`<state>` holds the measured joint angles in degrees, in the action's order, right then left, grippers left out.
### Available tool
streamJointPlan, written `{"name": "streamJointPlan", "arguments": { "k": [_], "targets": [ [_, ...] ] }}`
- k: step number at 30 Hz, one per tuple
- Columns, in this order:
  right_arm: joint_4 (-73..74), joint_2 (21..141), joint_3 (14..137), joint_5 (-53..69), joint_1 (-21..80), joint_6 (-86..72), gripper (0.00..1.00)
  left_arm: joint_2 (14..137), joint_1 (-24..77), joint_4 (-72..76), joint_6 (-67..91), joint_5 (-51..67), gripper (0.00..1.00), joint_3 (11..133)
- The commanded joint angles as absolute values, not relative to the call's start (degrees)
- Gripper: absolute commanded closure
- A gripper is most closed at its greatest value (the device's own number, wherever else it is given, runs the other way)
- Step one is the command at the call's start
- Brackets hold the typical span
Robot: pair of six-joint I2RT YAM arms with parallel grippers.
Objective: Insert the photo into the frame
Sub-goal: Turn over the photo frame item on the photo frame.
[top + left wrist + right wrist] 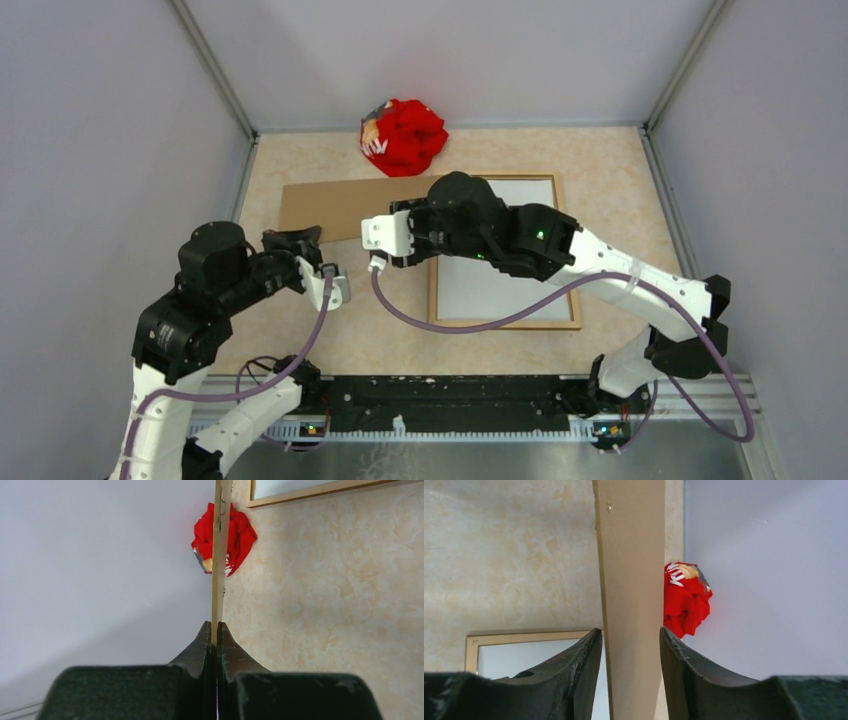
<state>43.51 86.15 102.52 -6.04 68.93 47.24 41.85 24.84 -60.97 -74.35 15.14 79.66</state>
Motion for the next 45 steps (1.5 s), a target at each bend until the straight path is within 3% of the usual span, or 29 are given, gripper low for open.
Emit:
{"name": "streamJointPlan", "arguments": {
  "k": [1, 12, 16, 19, 22, 24, 25, 29, 34, 39, 45],
  "targets": [
    [37.6, 84.4, 100.5, -11.0, 70.2, 49.1, 0.55, 40.9, 24.9, -53.7, -76.0, 17.8, 1.00, 81.6],
    [36.4, 86.1, 99.6, -14.6, 70.9, 49.1, 0.62, 40.4, 24.8, -52.1, -75.4, 18.0, 1.00, 81.4],
    [36.0, 87.3, 100.8, -14.9, 71.1, 47.9, 0.75, 40.1, 24.9, -49.4, -73.9, 19.1, 1.00, 82.8],
    [36.0, 88.6, 102.3, -17.3, 71.3, 48.9, 1.00, 40.2, 24.9, -48.1, -73.2, 19.4, 1.00, 84.0],
    [34.4, 89.3, 103.9, -19.4, 71.6, 48.6, 1.00, 40.0, 24.9, -46.4, -73.2, 18.9, 0.98, 83.6],
    [32.2, 89.3, 105.4, -20.3, 71.5, 46.5, 1.00, 40.2, 24.9, -43.0, -74.0, 16.6, 0.46, 83.1],
    [31.4, 89.1, 106.0, -19.9, 71.4, 45.2, 1.00, 40.7, 24.9, -41.1, -73.9, 15.3, 0.31, 83.5],
    [29.0, 88.2, 109.5, -17.1, 68.8, 38.7, 1.00, 43.8, 24.9, -34.6, -67.1, 12.5, 0.04, 89.0],
    [27.1, 86.5, 112.9, -13.7, 62.9, 28.9, 1.00, 45.1, 24.9, -27.1, -61.4, 10.8, 0.01, 90.9],
    [28.2, 83.0, 113.6, -5.8, 52.2, 13.6, 1.00, 48.6, 24.9, -29.3, -54.2, 12.1, 0.02, 95.2],
    [18.7, 70.6, 93.6, 8.6, 35.9, -6.9, 1.00, 53.0, 24.9, -36.7, -55.0, 10.2, 0.02, 97.1]
  ]
}}
